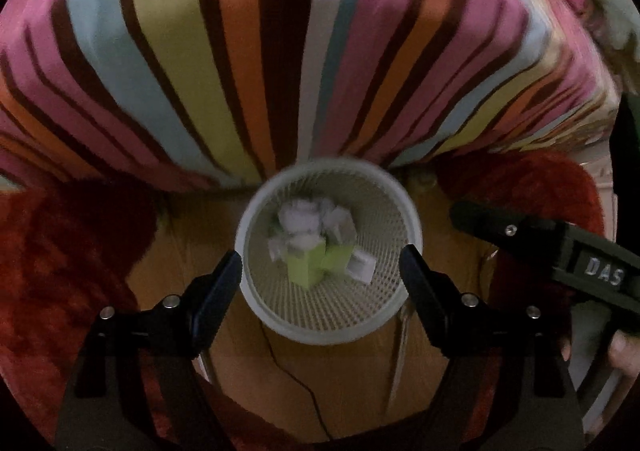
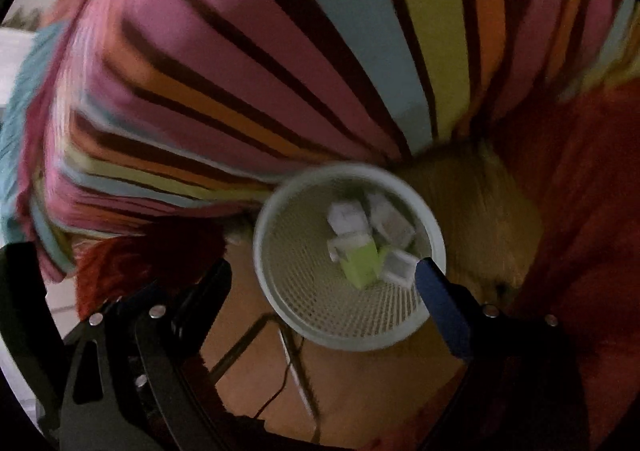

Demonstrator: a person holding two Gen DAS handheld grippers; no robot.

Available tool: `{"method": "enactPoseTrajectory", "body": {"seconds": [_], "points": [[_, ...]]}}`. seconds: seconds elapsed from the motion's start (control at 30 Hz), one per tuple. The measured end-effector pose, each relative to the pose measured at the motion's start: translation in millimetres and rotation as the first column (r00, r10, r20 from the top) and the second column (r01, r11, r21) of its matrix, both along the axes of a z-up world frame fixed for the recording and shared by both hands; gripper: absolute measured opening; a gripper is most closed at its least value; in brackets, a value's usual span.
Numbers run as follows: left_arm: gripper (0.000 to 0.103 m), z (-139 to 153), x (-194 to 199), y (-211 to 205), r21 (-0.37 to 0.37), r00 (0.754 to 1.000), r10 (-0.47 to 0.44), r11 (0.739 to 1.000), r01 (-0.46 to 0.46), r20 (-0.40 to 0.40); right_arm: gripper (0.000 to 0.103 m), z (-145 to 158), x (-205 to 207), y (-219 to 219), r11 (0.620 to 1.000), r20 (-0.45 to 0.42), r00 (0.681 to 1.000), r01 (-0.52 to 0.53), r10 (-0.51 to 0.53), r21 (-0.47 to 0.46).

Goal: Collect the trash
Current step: 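Move both open grippers back toward the white box and packet on the bed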

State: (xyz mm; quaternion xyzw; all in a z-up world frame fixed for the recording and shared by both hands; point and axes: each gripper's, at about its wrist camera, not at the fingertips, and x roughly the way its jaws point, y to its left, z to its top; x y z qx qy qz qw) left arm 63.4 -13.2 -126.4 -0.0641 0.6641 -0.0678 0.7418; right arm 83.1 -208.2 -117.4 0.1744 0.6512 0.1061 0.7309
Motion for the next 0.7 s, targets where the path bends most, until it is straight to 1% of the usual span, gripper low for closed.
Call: {"method": "enactPoseTrajectory", "body": {"seconds": [0.07, 0.1, 0.13, 0.2, 0.3, 0.33, 0.4, 0.43, 0.5, 0.53, 0.63, 0.7], "points": [[0.079, 17, 0, 0, 0.005, 0.998, -0.013, 1.000, 0.013, 0.067, 0.089, 24, 2, -2, 1.000, 0.097, 0.995, -0.003, 0.001, 0.013], [0.079, 27, 0, 0, 0.011, 0.994, -0.020, 1.000, 0.019, 0.109, 0.089, 40, 4, -3, 1.000, 0.164, 0.986, 0.001, -0.003, 0.013], [0.079, 36, 1, 1, 0.014, 0.989, -0.023, 1.000, 0.022, 0.144, 0.089, 48, 6, -4, 1.000, 0.202, 0.979, 0.005, -0.007, 0.011], [0.079, 51, 5, 4, 0.011, 0.979, -0.021, 1.000, 0.020, 0.204, 0.089, 69, 12, -7, 1.000, 0.295, 0.955, 0.020, -0.022, 0.008], [0.079, 69, 10, 8, 0.018, 0.957, -0.010, 1.000, 0.005, 0.290, 0.089, 87, 25, -11, 0.999, 0.383, 0.923, 0.045, -0.043, 0.004], [0.079, 77, 13, 11, 0.030, 0.942, -0.009, 1.000, -0.001, 0.335, 0.089, 90, 28, -12, 0.999, 0.399, 0.916, 0.050, -0.047, 0.002], [0.079, 87, 17, 13, 0.054, 0.922, -0.014, 0.999, -0.007, 0.387, 0.089, 95, 38, -13, 0.998, 0.430, 0.901, 0.057, -0.051, -0.001], [0.079, 94, 22, 16, 0.075, 0.905, -0.021, 0.997, -0.012, 0.425, 0.089, 98, 45, -14, 0.998, 0.441, 0.896, 0.059, -0.053, -0.001], [0.079, 99, 28, 18, 0.091, 0.888, -0.027, 0.996, -0.017, 0.460, 0.089, 101, 57, -14, 0.998, 0.456, 0.888, 0.065, -0.061, 0.007], [0.079, 102, 32, 19, 0.092, 0.881, -0.028, 0.996, -0.018, 0.472, 0.089, 105, 62, -13, 0.998, 0.465, 0.883, 0.069, -0.067, 0.013], [0.079, 104, 52, 26, 0.081, 0.880, -0.022, 0.997, -0.019, 0.475, 0.089, 111, 77, -6, 0.998, 0.488, 0.870, 0.062, -0.063, 0.017], [0.079, 105, 60, 30, 0.085, 0.874, -0.014, 0.996, -0.031, 0.485, 0.089, 115, 86, -2, 0.999, 0.503, 0.863, 0.052, -0.049, 0.007]]}}
